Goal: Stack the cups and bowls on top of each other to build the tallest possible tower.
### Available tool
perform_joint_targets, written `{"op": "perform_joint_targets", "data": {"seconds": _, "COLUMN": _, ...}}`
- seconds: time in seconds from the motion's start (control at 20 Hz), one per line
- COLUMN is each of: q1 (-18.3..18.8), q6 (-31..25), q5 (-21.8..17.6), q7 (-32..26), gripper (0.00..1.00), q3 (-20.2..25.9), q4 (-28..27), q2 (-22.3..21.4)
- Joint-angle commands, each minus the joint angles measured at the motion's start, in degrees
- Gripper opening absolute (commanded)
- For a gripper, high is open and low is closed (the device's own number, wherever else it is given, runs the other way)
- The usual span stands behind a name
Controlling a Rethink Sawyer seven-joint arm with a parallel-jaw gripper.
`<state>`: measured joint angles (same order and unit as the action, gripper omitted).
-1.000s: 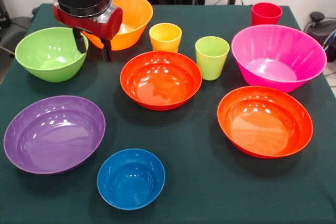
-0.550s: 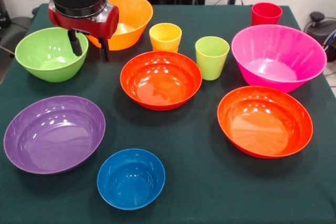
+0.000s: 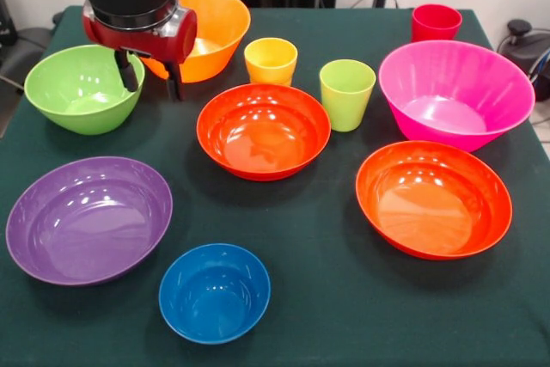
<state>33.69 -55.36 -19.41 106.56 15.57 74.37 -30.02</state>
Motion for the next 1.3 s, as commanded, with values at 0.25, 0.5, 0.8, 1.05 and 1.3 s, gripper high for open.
{"op": "perform_joint_targets", "data": {"seconds": 0.25, "q1": 2.5, "q6": 0.5, "q5": -5.4, "q7": -16.0, "gripper": 1.0, "q3": 4.1, "q4": 6.9, "q2": 0.3}}
{"op": "perform_joint_targets", "data": {"seconds": 0.5, "q1": 3.4, "q6": -0.4, "q5": -6.2, "q7": -16.0, "gripper": 1.0, "q3": 4.0, "q4": 8.0, "q2": -1.3}}
{"op": "perform_joint_targets", "data": {"seconds": 0.8, "q1": 4.3, "q6": 0.2, "q5": -7.4, "q7": -15.8, "gripper": 1.0, "q3": 4.7, "q4": 8.0, "q2": -0.9}}
{"op": "perform_joint_targets", "data": {"seconds": 1.05, "q1": 4.4, "q6": 1.3, "q5": -8.5, "q7": -15.3, "gripper": 1.0, "q3": 5.0, "q4": 6.7, "q2": 0.6}}
{"op": "perform_joint_targets", "data": {"seconds": 1.3, "q1": 4.1, "q6": 1.7, "q5": -9.1, "q7": -13.8, "gripper": 1.0, "q3": 5.0, "q4": 6.7, "q2": 0.9}}
